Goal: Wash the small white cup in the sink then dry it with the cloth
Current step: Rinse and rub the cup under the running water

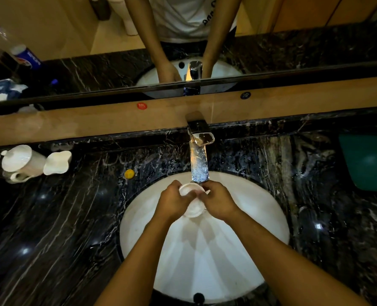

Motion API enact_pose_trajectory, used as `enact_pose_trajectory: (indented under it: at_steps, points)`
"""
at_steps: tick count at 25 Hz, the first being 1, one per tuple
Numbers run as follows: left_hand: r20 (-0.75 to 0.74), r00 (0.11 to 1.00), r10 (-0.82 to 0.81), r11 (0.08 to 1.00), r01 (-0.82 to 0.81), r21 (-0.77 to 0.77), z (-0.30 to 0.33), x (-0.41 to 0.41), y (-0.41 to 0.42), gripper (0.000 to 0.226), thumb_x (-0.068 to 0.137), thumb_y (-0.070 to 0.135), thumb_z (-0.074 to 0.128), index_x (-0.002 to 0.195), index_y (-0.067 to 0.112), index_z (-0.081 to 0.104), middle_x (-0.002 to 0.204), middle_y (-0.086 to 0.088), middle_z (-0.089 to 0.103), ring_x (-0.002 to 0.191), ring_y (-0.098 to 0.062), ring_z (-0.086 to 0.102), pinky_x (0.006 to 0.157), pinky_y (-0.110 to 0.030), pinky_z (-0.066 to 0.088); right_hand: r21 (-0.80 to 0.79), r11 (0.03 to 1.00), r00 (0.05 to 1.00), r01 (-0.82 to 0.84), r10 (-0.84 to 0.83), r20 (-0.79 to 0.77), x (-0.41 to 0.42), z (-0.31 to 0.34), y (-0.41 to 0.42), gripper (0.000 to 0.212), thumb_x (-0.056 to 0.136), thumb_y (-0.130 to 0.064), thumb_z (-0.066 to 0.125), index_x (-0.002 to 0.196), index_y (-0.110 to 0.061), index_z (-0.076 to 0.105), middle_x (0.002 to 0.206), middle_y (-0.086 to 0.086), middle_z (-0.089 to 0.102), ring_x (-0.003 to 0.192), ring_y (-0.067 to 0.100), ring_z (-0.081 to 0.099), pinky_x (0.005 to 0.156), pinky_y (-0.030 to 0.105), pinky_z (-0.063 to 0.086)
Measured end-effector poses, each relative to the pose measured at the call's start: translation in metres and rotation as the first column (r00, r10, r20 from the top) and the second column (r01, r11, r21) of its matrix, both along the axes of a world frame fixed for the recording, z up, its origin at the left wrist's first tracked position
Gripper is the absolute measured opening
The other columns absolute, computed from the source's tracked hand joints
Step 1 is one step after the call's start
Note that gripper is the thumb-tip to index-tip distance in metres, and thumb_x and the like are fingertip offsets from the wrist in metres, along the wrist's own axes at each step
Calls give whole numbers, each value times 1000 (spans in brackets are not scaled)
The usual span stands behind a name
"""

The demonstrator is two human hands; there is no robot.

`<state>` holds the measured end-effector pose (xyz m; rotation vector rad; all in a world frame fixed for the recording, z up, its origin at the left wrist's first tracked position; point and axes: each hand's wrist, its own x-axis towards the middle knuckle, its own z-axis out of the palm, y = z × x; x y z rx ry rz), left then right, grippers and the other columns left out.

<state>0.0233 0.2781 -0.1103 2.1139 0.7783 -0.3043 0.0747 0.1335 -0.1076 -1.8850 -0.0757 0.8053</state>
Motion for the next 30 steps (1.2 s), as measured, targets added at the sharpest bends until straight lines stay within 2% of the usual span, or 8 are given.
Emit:
enact_pose_trajectory:
  at_steps: [2,5,8,13,16,20,25,30]
  points:
    - [24,1000,8,999,-7,-40,0,2,2,16,96,35,62,94,19,59,84,-2,64,68,-9,59,32,-14,39,-62,998,991,12,-4,133,-2,0,2,21,98,-12,58,112,-14,74,92,-5,69,85,16,67,61,12,48]
    - [125,985,118,993,-118,-7,4,4,-3,18,101,30,55,90,18,61,84,-4,68,68,-10,60,43,-24,41,-201,980,988,1,30,153,-5,-2,4,24,103,-23,51,106,-9,71,92,3,72,79,21,64,60,23,46]
    - [173,960,221,974,-227,11,5,2,-16,20,103,29,51,92,14,57,80,4,63,70,-6,57,52,-27,38,-206,978,999,-43,38,-27,-12,-5,8,30,106,-22,41,111,-1,62,103,21,73,72,27,71,56,27,49]
    - [219,865,452,890,-421,-172,5,-5,-35,16,105,31,48,103,18,57,89,1,67,78,-8,63,59,-28,47,-71,994,982,85,-95,-161,-14,-3,16,32,91,-8,44,118,-9,61,95,20,73,72,30,67,62,37,53]
    - [170,904,393,918,-376,-122,7,0,-29,23,100,39,54,95,17,56,86,-2,67,74,-15,64,58,-33,52,-119,986,990,113,-121,-67,-7,-2,15,27,96,-15,49,119,-13,64,108,12,73,89,27,69,72,28,53]
    - [155,932,326,944,-313,-101,9,8,-18,23,97,36,62,95,14,57,82,-2,64,76,-26,65,70,-53,61,-202,977,997,63,-51,59,2,-2,13,23,105,-23,47,107,-10,66,91,5,67,72,18,60,47,18,40]
    - [199,904,379,924,-360,-128,9,9,-25,19,99,33,60,99,14,57,82,3,63,77,-22,64,72,-54,61,57,987,972,148,-135,-194,-4,6,12,34,86,2,54,99,-28,63,91,1,71,76,19,64,62,30,50]
    - [204,885,418,908,-399,-131,7,6,-26,19,98,34,62,91,18,55,84,-6,67,74,-24,65,70,-51,61,39,993,978,112,-104,-179,2,5,4,22,90,0,57,109,-7,68,85,11,68,66,22,58,60,33,46]
